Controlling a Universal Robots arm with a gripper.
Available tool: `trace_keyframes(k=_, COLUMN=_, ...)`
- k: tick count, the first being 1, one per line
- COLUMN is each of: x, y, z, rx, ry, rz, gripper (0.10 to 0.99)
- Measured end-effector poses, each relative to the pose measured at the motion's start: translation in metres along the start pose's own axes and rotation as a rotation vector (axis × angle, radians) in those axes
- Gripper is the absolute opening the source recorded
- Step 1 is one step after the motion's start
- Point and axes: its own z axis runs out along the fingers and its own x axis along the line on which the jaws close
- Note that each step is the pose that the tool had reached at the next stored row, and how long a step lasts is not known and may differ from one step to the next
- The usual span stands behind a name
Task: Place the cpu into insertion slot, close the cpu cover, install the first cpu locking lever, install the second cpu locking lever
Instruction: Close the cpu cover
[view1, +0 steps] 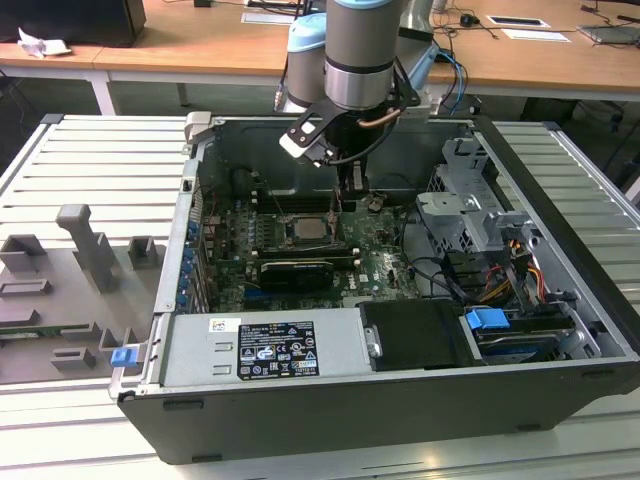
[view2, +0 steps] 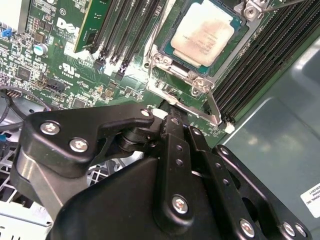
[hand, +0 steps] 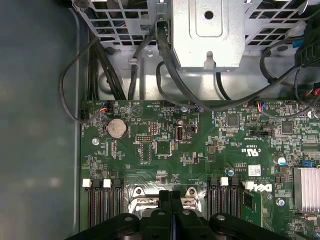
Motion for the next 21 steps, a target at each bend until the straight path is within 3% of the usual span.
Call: trace_keyframes(k=21, x=0.0, y=-0.0078, z=-0.0005, rx=0.0, ry=-0.0001, rz=0.0, gripper=0.106)
